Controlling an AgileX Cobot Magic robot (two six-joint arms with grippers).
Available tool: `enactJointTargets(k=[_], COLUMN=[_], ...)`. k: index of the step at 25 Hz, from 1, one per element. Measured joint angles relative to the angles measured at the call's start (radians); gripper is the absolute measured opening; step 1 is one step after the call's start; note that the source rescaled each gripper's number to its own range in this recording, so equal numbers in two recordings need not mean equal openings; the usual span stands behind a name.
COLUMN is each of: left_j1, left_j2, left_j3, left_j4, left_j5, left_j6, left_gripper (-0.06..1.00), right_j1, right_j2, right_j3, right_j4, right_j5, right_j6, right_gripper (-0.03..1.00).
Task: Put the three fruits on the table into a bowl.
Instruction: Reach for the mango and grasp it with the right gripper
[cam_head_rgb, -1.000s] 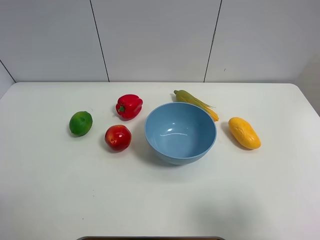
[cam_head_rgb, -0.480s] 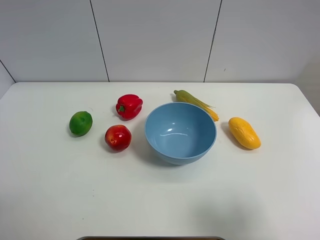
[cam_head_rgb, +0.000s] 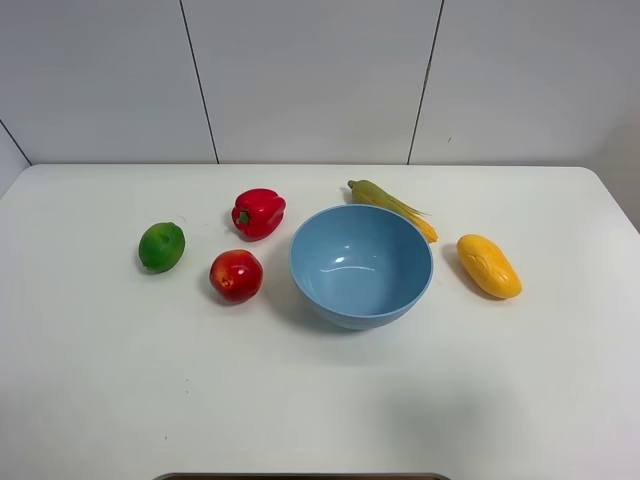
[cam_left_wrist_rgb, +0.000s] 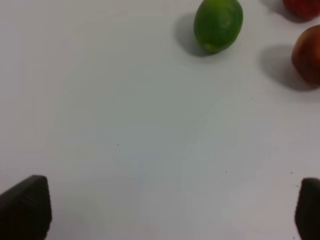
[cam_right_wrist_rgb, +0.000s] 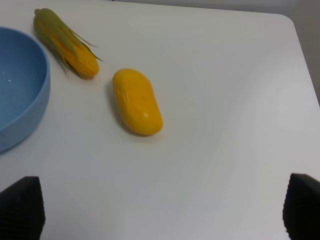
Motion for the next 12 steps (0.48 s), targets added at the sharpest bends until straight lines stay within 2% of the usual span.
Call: enactJointTargets(k=[5, 12], left_j1=[0.000, 0.000], left_j2=[0.000, 0.000], left_j3=[0.000, 0.000], left_j4=[0.000, 0.000], left_j5=[0.000, 0.000], left_j6=[0.000, 0.000], left_gripper=[1.00, 1.00], right_j1=[0.000, 0.000], right_j2=[0.304, 0.754], right_j3=[-0.145, -0.321], right_j4=[-0.057, -0.038], right_j5=[-0.017, -0.038], right_j6=[0.003, -0.026], right_gripper=[1.00, 1.00])
